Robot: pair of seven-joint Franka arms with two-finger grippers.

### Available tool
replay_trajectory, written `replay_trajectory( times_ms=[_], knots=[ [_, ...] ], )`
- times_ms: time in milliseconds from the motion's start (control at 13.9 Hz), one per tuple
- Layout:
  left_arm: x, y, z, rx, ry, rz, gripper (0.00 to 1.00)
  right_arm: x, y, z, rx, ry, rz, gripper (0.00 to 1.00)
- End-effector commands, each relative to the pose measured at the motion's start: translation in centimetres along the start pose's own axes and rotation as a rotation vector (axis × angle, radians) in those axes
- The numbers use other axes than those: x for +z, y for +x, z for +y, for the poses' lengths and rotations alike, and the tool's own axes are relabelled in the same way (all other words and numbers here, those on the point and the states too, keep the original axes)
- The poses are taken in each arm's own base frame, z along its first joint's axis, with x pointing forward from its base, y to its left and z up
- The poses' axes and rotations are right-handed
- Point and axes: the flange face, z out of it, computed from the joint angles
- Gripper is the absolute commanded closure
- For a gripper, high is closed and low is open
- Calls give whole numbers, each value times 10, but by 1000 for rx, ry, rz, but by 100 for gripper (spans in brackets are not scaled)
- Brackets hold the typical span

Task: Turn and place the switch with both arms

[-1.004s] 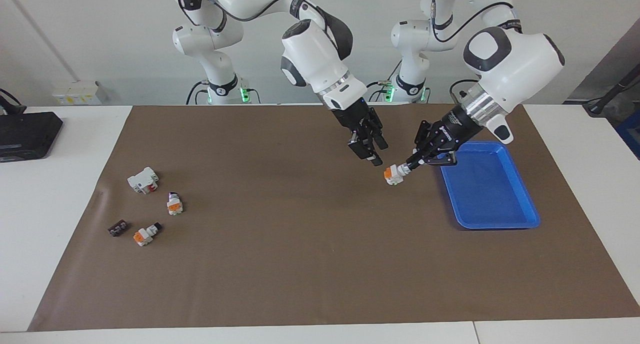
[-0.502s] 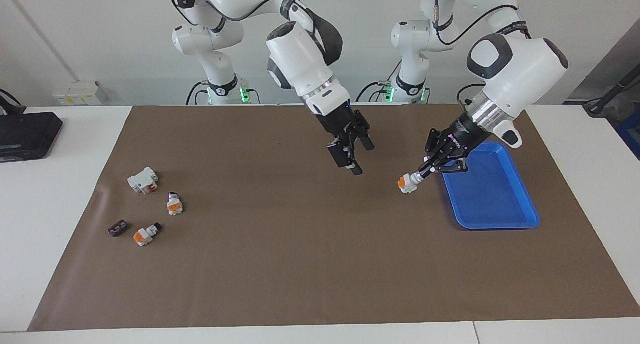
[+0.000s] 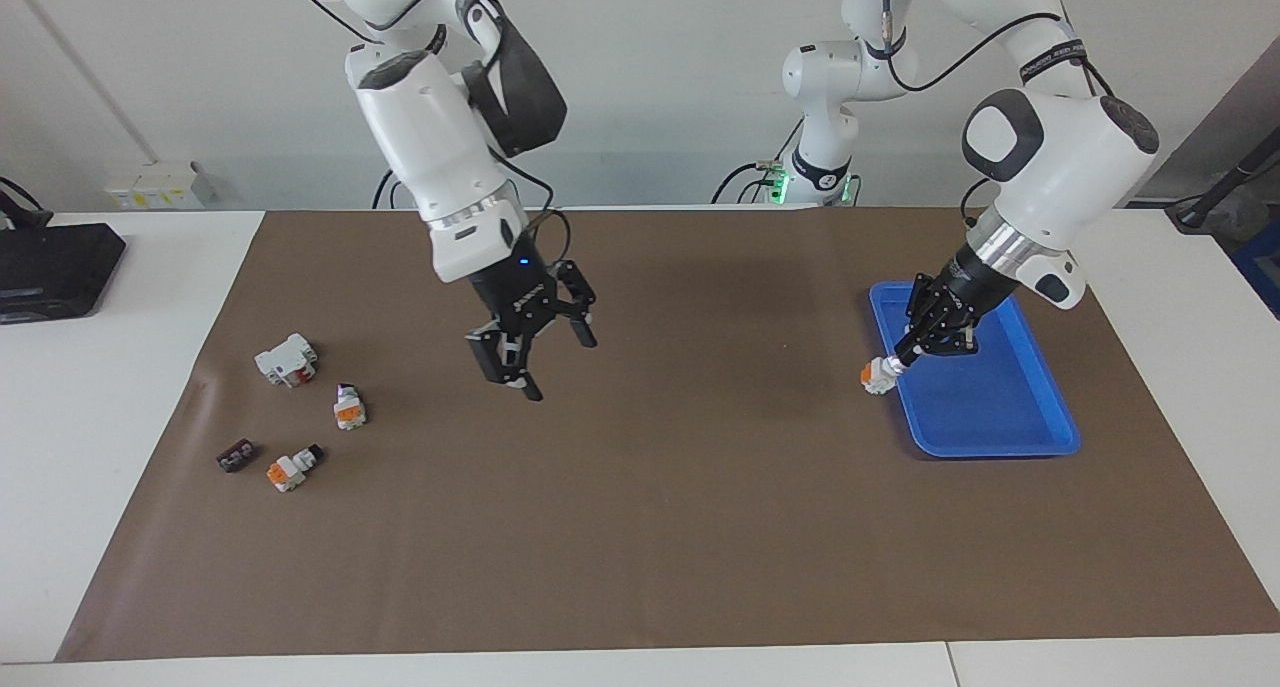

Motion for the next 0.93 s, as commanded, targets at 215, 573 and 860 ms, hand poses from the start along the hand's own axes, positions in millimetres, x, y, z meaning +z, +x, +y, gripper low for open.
replay_trajectory(
  times_ms=[215,573,860],
  knots=[
    [11,100,-56,407,70,205,100,-60,-71,68,291,-167,-192,0],
    [7,159,-79,688,132,279,100,-112,-133,101,613,-225,-363,0],
    [7,202,-104,838,152,294,100,-170,-168,120,841,-213,-452,0]
  ],
)
